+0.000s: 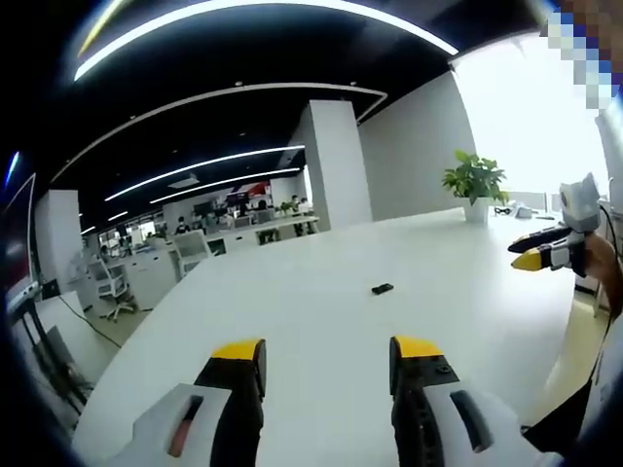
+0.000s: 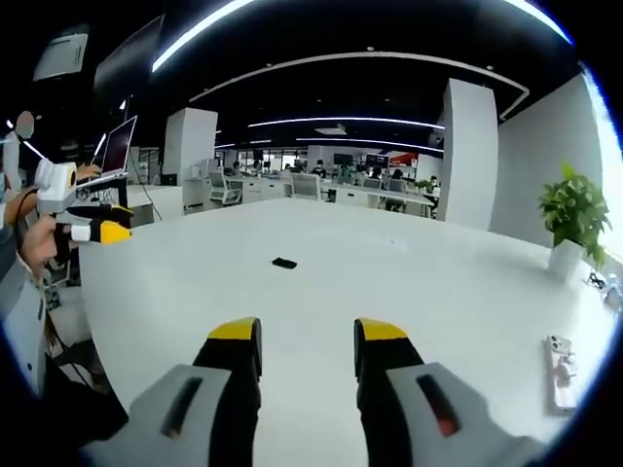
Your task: Snap the two parts of the plastic buckle together until the buckle closes and remains connected.
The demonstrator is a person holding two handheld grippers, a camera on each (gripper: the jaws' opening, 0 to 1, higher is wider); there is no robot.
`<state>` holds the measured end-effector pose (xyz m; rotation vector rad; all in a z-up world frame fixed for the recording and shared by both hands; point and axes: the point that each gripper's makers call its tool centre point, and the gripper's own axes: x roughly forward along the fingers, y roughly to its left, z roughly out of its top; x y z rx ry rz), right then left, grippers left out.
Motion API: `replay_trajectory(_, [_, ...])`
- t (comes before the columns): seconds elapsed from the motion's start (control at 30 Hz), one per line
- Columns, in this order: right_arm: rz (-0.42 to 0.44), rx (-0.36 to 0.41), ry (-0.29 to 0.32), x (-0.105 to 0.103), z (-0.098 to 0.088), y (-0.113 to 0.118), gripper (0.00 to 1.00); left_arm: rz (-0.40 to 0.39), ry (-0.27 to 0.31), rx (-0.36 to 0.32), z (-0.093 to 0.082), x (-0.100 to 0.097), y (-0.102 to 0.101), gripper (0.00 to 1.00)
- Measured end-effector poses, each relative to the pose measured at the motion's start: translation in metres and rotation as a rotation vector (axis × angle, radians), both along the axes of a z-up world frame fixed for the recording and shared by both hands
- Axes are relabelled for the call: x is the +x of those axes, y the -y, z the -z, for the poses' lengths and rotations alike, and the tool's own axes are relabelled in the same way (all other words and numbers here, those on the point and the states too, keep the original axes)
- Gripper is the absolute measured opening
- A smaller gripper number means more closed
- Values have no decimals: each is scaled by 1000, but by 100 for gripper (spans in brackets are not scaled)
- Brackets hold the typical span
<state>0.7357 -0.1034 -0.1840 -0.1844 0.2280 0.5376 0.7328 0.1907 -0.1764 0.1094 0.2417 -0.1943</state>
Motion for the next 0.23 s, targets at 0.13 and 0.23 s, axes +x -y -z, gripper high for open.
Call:
replay_trajectory(0.13, [16,7,-1,-1,-2,1,38,-15,0,10,-1,0,-2,52])
replay_trajectory(0.23, [19,2,5,0,-4,1,39,-17,4,12,-2,0,-3,52])
